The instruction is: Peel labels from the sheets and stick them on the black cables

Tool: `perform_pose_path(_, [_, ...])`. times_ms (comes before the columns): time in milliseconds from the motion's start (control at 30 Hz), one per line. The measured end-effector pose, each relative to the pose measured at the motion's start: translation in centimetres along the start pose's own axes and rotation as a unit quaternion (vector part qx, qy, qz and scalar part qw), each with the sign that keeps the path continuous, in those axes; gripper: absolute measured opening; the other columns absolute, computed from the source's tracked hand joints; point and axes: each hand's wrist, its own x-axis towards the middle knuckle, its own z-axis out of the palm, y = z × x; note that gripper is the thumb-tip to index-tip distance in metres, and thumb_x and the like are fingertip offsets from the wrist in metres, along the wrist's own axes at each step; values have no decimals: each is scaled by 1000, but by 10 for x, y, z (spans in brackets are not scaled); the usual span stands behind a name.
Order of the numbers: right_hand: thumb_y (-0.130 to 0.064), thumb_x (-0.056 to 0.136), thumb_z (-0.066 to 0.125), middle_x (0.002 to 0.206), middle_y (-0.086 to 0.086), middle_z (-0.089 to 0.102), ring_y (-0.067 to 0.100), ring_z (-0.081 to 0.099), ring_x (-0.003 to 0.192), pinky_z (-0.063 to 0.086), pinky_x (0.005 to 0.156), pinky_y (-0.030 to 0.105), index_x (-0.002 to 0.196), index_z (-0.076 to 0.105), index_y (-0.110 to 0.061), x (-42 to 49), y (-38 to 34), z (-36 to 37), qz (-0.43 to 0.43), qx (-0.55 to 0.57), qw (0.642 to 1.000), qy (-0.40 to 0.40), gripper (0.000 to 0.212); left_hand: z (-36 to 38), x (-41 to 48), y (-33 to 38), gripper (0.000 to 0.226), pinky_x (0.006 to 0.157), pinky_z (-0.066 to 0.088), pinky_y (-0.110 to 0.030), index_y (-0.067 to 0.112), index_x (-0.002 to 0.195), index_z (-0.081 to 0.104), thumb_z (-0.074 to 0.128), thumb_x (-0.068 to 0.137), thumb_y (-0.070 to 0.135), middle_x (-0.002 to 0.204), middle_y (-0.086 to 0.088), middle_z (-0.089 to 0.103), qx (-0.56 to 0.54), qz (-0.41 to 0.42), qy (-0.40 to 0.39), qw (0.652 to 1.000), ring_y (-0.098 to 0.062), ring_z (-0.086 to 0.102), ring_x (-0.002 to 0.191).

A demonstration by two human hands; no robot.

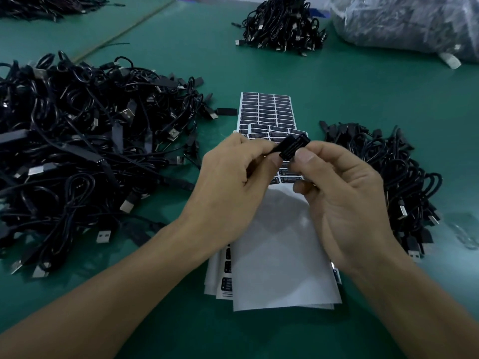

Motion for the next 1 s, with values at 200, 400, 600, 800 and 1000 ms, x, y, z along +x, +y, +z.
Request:
perform_pose_path(200, [-27,73,74,78,-2,70,16,58,75,49,66,23,78,78,-24,3,3,-3,4,3,1000,29,7,2,-3,0,21,63,55,-23,38,97,67,77,88,23,77,13,70,-99,-19,-1,995,-8,67,68])
perform_pose_path(400, [-27,70,75,77,0,70,14,59,74,52,71,27,78,77,-20,6,2,-5,10,-2,999,48,11,2,-4,0,26,65,51,-12,30,102,74,80,83,14,78,12,74,-120,-46,-39,991,-4,69,67])
perform_pose_path(600, [-22,76,75,81,5,73,22,65,79,56,83,40,82,77,-17,5,4,-4,4,-26,999,38,8,2,-1,0,22,64,53,-17,32,94,75,78,85,11,76,12,74,-135,-67,-35,988,-6,70,67])
perform_pose_path(800, [-7,89,71,82,7,75,25,69,81,58,83,40,85,76,-15,5,5,-4,-17,-67,996,49,11,3,-1,0,23,63,52,-16,33,91,73,78,85,11,75,12,74,-146,-69,-29,986,-5,69,66])
perform_pose_path(1000, [-11,88,73,79,5,75,22,68,76,57,78,33,82,78,-21,4,5,-5,-37,-86,995,43,13,2,-2,0,22,66,57,-20,30,93,73,77,85,10,78,12,76,-157,-73,-31,984,-5,72,71])
